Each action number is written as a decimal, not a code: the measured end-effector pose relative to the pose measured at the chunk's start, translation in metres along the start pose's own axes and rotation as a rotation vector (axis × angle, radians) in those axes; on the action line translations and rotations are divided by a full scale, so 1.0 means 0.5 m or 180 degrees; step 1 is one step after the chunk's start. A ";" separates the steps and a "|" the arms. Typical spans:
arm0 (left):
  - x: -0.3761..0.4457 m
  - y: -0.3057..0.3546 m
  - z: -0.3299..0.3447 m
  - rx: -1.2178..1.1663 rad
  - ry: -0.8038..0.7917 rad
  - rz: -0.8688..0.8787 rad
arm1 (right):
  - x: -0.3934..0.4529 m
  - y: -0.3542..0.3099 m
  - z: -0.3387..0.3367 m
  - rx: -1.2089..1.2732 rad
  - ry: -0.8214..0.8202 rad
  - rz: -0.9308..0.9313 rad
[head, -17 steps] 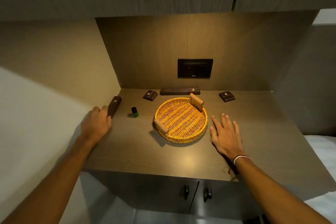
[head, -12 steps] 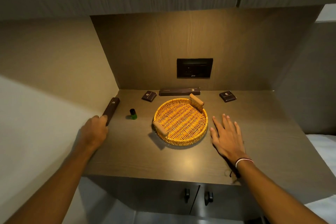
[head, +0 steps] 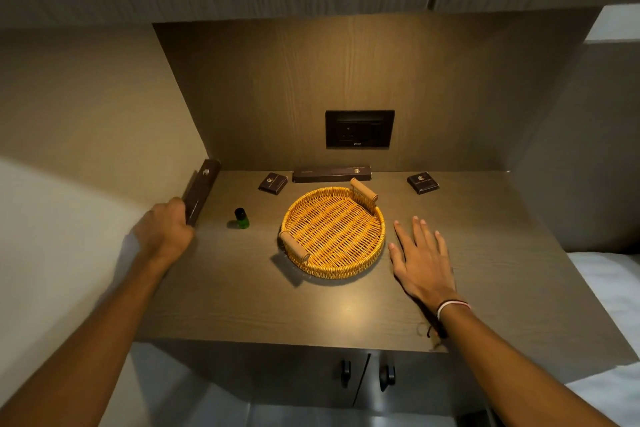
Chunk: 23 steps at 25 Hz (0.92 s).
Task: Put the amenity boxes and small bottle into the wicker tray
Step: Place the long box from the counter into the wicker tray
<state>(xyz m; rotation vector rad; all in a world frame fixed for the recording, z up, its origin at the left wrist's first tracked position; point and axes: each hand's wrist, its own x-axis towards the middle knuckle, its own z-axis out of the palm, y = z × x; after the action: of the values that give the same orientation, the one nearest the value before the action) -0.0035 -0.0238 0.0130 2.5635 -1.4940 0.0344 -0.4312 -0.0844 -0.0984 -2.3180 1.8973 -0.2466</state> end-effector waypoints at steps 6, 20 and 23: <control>0.006 0.120 -0.061 0.0006 -0.0018 0.1742 | -0.002 -0.002 -0.002 -0.0018 0.0055 0.0005; -0.007 0.251 0.008 0.1175 -0.0747 0.3111 | 0.000 0.003 -0.003 0.0031 0.0071 0.0001; -0.005 0.238 0.006 0.1036 -0.0803 0.2925 | 0.000 0.001 -0.002 0.0029 0.0101 -0.0007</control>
<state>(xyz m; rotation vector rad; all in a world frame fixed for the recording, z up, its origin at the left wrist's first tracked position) -0.1080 -0.0792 0.0260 1.8717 -2.8250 0.0772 -0.4319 -0.0846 -0.0977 -2.3241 1.9040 -0.2936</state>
